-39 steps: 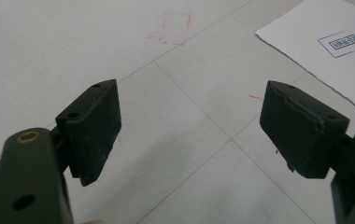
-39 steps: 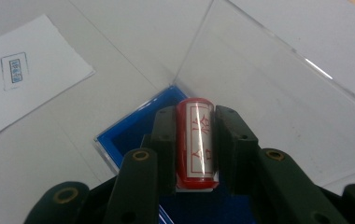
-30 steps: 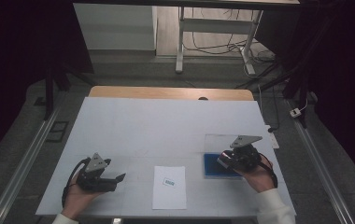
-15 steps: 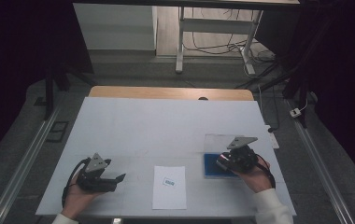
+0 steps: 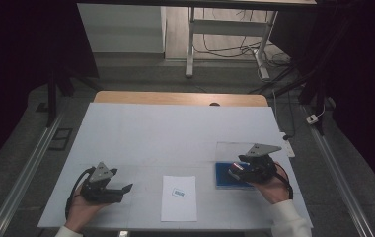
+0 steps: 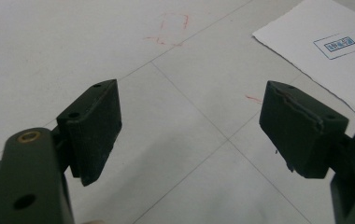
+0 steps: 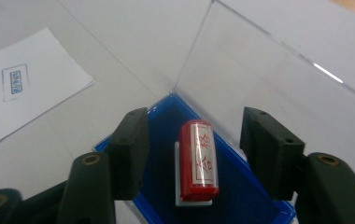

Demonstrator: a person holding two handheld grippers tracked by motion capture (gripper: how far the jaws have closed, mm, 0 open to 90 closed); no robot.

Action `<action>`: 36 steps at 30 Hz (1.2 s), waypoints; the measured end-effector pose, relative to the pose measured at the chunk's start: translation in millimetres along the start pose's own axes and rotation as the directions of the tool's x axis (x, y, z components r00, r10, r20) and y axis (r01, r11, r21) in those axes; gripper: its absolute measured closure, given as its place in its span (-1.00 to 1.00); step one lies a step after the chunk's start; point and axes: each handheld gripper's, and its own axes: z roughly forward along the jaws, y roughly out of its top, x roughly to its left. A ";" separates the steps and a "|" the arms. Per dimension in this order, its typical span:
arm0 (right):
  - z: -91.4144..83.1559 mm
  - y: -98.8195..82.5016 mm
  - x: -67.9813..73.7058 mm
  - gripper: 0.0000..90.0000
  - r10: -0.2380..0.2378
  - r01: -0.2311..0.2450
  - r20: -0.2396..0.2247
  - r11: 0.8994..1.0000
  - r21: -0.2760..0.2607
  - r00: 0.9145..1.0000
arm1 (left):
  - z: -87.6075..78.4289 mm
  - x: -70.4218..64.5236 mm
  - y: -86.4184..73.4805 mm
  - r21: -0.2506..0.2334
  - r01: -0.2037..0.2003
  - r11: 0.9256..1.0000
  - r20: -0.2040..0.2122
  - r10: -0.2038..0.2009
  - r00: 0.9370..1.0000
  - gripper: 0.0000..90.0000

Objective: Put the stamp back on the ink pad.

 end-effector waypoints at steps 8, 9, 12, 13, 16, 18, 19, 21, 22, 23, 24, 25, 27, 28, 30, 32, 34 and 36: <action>-17.3 -16.4 5.0 -0.23 0.004 -0.003 0.012 0.997 -0.072 1.000 | -1.3 -2.6 -1.6 -0.003 -0.002 1.000 0.011 0.002 1.000 -0.53; -19.7 -19.9 6.0 -0.23 0.003 -0.002 0.011 0.997 -0.075 1.000 | -1.1 -3.0 -1.8 -0.003 -0.002 1.000 0.012 0.002 1.000 -0.53; -23.6 -31.6 9.7 -0.25 -0.005 0.005 0.009 0.996 -0.086 1.000 | -1.1 -4.2 -2.4 -0.002 -0.007 1.000 0.017 0.007 1.000 -0.53; -24.0 -35.8 11.1 -0.25 -0.005 0.006 0.009 0.996 -0.089 1.000 | -1.3 -4.5 -2.4 -0.001 -0.010 1.000 0.014 0.010 1.000 -0.53; -26.4 -48.2 12.8 -0.25 0.004 -0.005 -0.006 0.995 -0.101 1.000 | -1.9 -6.0 -2.8 -0.005 -0.012 1.000 0.020 0.012 1.000 -0.53; -26.7 -54.4 12.8 -0.25 0.009 -0.011 -0.020 0.994 -0.110 1.000 | -2.1 -7.4 -3.4 -0.004 -0.016 1.000 0.022 0.016 1.000 -0.53; -26.7 -57.6 12.9 -0.25 0.010 -0.012 -0.020 0.994 -0.111 1.000 | -2.1 -8.2 -3.7 -0.004 -0.018 1.000 0.024 0.018 1.000 -0.53; -25.6 -63.9 12.7 -0.25 0.008 -0.010 -0.013 0.994 -0.109 1.000 | -2.0 -9.3 -4.1 -0.002 -0.020 1.000 0.024 0.020 0.999 -0.53; -24.6 -65.8 12.8 -0.25 0.015 -0.016 -0.013 0.993 -0.113 1.000 | -1.7 -9.8 -4.4 -0.002 -0.021 1.000 0.027 0.021 0.999 -0.53; -24.1 -68.0 12.4 -0.25 0.014 -0.014 -0.007 0.994 -0.109 1.000 | -1.2 -10.4 -4.5 -0.001 -0.023 1.000 0.029 0.023 0.999 -0.53; -23.5 -70.5 12.3 -0.25 0.019 -0.019 -0.005 0.994 -0.105 1.000 | -1.0 -10.6 -4.5 0.001 -0.024 1.000 0.031 0.024 0.999 -0.53; -23.4 -71.9 11.9 -0.25 0.018 -0.018 0.003 0.995 -0.102 1.000 | -0.8 -11.2 -4.4 0.001 -0.023 1.000 0.030 0.023 0.999 -0.53; -22.9 -75.2 10.1 -0.25 0.025 -0.023 0.010 0.994 -0.105 1.000 | -0.7 -11.7 -4.2 0.001 -0.025 1.000 0.032 0.025 0.999 -0.53; -23.6 -76.2 9.0 -0.25 0.025 -0.023 0.015 0.995 -0.100 1.000 | -0.6 -11.7 -4.2 0.001 -0.026 1.000 0.032 0.026 0.999 -0.53; -24.2 -77.2 7.8 -0.25 0.031 -0.029 0.018 0.994 -0.104 0.999 | -0.2 -11.5 -4.4 0.003 -0.024 1.000 0.031 0.024 0.999 -0.53; -24.2 -77.4 7.4 -0.25 0.030 -0.028 0.021 0.994 -0.109 0.999 | 0.4 -11.5 -4.5 0.005 -0.025 1.000 0.031 0.025 0.999 -0.53; -23.9 -77.2 7.4 -0.25 0.029 -0.026 0.020 0.994 -0.109 0.999 | 0.7 -11.9 -4.3 0.007 -0.027 1.000 0.030 0.027 0.999 -0.53; -24.0 -76.9 7.9 -0.25 0.029 -0.026 0.022 0.994 -0.109 0.999 | 0.8 -12.4 -4.1 0.006 -0.027 1.000 0.030 0.027 0.999 -0.53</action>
